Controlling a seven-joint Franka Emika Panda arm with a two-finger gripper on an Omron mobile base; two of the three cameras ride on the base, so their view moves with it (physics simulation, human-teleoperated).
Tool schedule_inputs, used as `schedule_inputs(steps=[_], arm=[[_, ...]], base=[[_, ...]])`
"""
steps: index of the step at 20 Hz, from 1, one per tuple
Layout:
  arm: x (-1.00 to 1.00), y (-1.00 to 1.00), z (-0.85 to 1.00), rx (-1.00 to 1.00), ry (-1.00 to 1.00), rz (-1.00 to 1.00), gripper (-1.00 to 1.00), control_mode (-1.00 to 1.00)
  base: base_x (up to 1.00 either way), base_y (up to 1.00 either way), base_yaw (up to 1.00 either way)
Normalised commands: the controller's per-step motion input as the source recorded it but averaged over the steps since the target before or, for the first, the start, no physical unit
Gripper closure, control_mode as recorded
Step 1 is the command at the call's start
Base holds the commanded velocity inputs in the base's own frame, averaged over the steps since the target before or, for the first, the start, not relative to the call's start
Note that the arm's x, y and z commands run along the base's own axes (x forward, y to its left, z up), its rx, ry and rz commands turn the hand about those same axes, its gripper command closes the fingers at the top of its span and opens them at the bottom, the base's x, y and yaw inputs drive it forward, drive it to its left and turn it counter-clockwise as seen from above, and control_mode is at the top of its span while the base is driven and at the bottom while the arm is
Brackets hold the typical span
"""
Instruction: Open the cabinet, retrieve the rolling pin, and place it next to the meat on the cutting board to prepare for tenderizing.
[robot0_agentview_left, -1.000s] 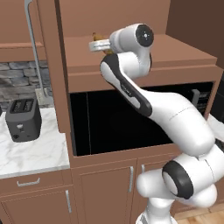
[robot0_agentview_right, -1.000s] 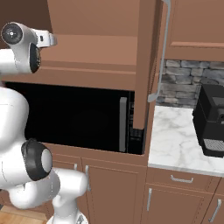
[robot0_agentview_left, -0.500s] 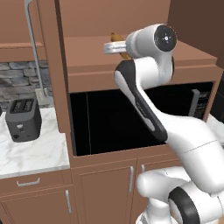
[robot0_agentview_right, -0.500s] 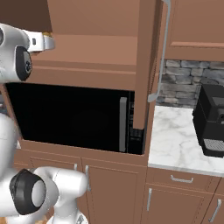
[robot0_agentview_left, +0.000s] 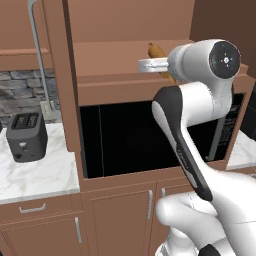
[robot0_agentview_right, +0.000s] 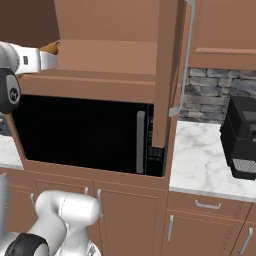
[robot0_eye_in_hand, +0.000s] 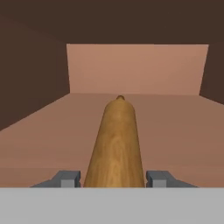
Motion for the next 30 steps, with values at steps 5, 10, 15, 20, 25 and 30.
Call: schedule_inputs(steps=[5,10,15,20,25,30], arm=[[-0.46,-0.05,0.0,0.0,0.0,-0.03,1.0,-1.0],[0.01,0.0,0.0,0.0,0.0,0.01,1.0,-1.0],[-0.16,0.01,0.0,0.0,-0.01,-0.02,1.0,-1.0],[0.0,0.0,0.0,0.0,0.0,0.0,1.0,1.0],[0.0,0.0,0.0,0.0,0.0,0.0,1.0,1.0],[0.0,0.0,0.0,0.0,0.0,0.0,1.0,1.0]], base=[[0.0,0.0,0.0],[0.0,0.0,0.0],[0.0,0.0,0.0],[-0.68,0.01,-0.12],[-0.86,0.0,-0.12],[-0.98,-0.14,-0.13]])
